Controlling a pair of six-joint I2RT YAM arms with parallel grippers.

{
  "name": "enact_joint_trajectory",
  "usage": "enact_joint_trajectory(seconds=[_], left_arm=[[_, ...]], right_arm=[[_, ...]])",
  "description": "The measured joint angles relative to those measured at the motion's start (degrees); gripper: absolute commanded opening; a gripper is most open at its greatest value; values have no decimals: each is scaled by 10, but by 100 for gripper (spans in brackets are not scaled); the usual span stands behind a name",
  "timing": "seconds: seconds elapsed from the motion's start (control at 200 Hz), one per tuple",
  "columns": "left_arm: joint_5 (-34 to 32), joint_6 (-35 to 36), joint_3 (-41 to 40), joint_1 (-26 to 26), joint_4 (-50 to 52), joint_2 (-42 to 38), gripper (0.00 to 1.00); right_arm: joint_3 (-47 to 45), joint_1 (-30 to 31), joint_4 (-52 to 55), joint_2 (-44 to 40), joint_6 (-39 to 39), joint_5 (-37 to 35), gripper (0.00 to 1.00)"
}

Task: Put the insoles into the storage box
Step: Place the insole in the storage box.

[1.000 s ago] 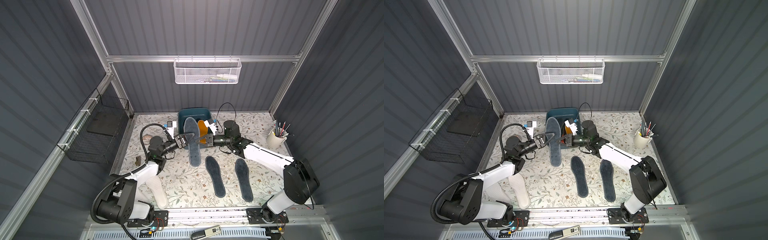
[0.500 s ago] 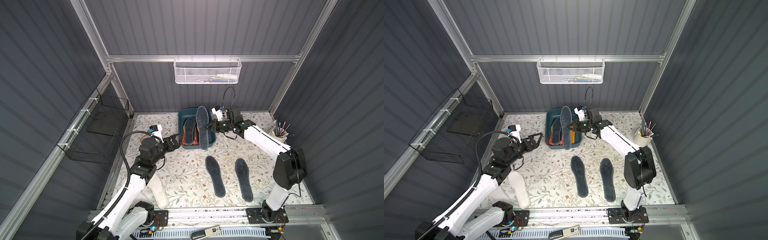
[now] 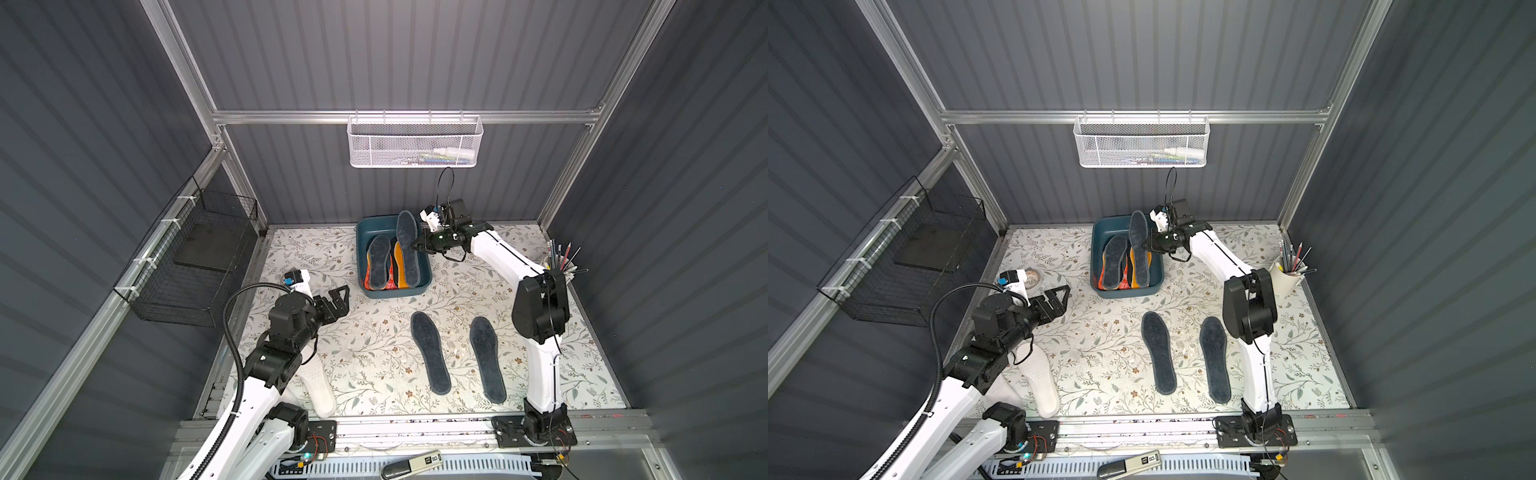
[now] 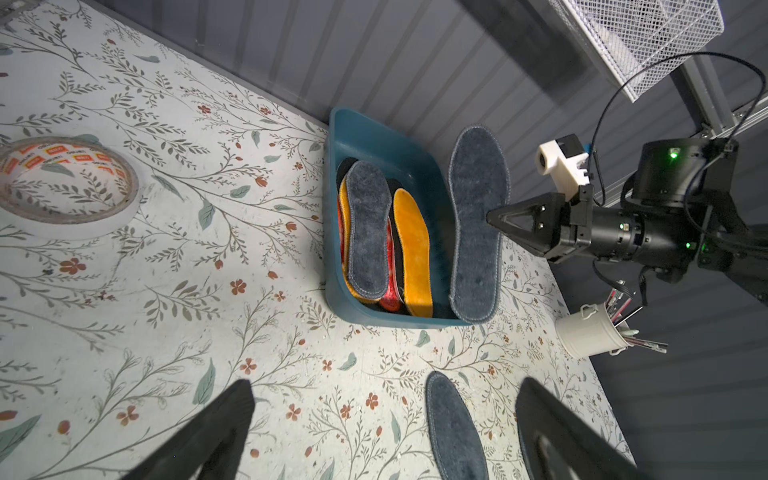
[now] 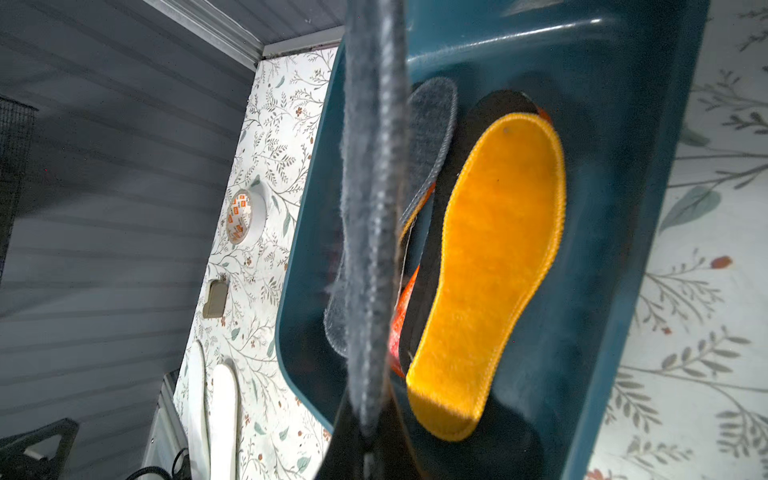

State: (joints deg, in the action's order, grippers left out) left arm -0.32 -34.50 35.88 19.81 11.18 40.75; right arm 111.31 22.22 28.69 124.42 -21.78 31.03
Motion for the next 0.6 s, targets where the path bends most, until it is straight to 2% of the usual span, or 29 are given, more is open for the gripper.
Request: enact_joint_trajectory(seconds=[0.6], left_arm=[[-2, 0, 0, 0, 6, 8, 100]], right_arm=[[81, 0, 14, 120, 1, 21, 0]])
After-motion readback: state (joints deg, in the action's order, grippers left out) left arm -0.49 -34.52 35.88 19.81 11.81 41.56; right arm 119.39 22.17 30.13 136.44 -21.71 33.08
